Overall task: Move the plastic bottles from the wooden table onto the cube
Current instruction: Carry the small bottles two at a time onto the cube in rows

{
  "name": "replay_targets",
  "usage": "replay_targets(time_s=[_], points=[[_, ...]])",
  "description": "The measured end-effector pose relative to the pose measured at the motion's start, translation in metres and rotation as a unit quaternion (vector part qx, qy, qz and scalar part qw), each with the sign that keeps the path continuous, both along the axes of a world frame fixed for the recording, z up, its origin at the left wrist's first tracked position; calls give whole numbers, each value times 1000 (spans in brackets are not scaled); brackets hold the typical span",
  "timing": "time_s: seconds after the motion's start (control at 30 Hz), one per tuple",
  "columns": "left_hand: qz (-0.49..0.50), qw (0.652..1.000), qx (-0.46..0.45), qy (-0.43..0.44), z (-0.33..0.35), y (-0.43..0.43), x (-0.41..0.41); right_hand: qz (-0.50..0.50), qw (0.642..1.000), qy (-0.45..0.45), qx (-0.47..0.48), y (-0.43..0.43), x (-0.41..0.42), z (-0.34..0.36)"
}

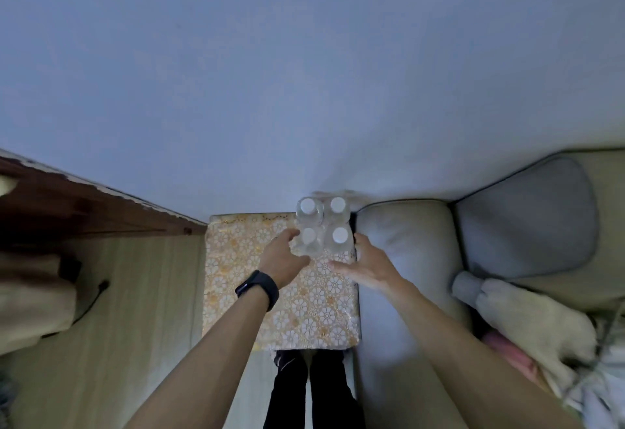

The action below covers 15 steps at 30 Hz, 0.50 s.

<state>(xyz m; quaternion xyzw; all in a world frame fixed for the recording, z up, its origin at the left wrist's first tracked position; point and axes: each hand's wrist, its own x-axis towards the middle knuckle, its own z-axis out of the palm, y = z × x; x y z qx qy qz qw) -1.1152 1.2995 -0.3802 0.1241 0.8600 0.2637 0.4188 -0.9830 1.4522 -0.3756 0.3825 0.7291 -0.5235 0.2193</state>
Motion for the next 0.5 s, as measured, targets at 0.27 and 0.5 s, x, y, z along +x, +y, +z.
replay_targets(time_s=[0.27, 0.5], points=[[-51, 999, 7, 16, 116, -37, 14, 104, 990, -1, 93, -23, 23, 107], [-21, 991, 50, 123, 209, -104, 19, 109, 973, 129, 156, -49, 32, 217]])
